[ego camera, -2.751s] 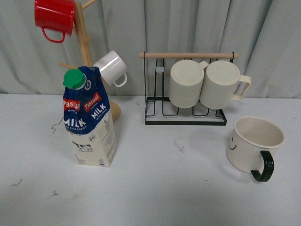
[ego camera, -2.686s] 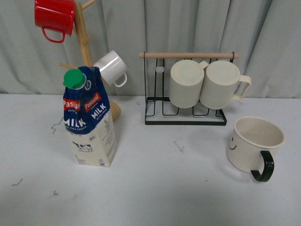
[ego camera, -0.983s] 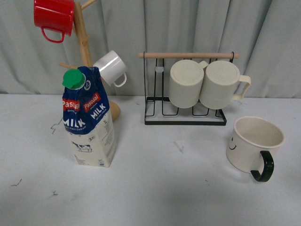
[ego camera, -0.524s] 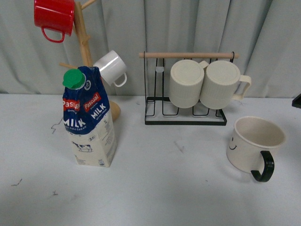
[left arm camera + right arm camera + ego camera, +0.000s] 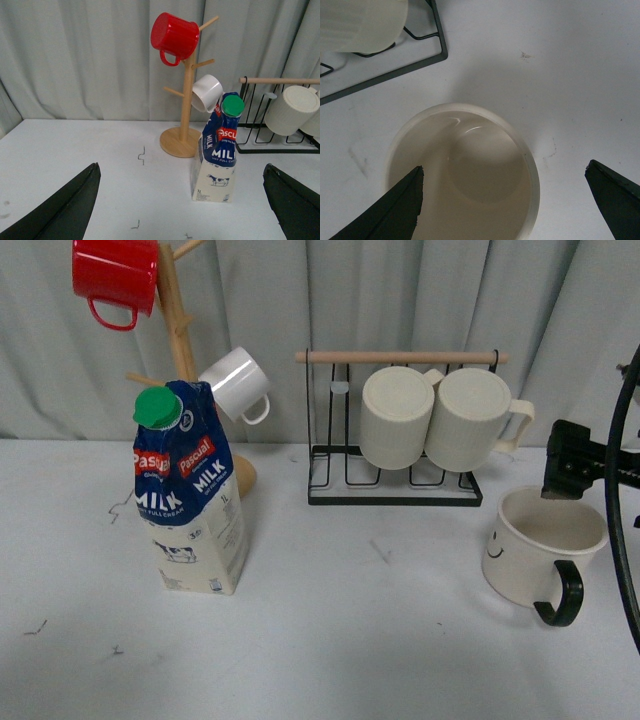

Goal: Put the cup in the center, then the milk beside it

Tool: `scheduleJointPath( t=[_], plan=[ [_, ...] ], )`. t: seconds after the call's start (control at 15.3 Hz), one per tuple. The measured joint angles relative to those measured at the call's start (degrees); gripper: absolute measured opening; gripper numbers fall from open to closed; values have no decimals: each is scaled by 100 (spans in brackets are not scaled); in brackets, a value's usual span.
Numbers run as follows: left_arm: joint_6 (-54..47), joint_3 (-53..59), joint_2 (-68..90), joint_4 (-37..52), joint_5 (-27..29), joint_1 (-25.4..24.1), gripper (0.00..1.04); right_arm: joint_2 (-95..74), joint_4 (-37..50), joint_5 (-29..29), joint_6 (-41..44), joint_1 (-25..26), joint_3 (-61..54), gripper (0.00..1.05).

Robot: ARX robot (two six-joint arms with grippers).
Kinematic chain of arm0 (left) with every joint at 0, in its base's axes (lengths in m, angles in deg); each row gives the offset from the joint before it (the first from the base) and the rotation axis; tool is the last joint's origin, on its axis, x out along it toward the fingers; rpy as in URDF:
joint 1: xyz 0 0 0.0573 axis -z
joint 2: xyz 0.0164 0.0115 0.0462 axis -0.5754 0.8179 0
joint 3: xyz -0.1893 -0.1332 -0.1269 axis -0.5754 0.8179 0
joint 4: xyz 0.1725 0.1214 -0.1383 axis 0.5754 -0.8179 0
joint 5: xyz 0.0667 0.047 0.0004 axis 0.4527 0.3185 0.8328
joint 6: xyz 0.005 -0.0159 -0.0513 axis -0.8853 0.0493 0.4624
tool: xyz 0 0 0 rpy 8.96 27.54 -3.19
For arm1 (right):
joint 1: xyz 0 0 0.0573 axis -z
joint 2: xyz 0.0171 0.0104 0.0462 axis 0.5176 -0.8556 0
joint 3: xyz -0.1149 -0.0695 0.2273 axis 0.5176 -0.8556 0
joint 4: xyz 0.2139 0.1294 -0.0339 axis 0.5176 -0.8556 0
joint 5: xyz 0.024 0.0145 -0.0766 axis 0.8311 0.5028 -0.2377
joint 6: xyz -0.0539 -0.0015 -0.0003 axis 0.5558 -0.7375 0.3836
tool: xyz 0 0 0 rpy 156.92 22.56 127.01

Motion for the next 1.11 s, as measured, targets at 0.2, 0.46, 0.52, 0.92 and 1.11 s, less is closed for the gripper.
scheduleJointPath(
  t=[0.2, 0.46, 0.52, 0.92, 1.11],
  plan=[
    [0, 0, 0, 0, 0, 0, 98, -433, -44, -247, -24, -46, 236, 98],
    [2, 0, 0, 2, 0, 0, 98, -769, -164, -452, -52, -74, 411, 56],
    [0, 0, 0, 0, 0, 0, 98, -798, -184, -463, -59, -72, 463, 45],
    [0, 0, 0, 2, 0, 0, 98, -450, -260, -374, -92, -111, 212, 3],
    [0, 0, 0, 2, 0, 0, 98, 190, -271, -229, -136, -446, 52, 3]
  ],
)
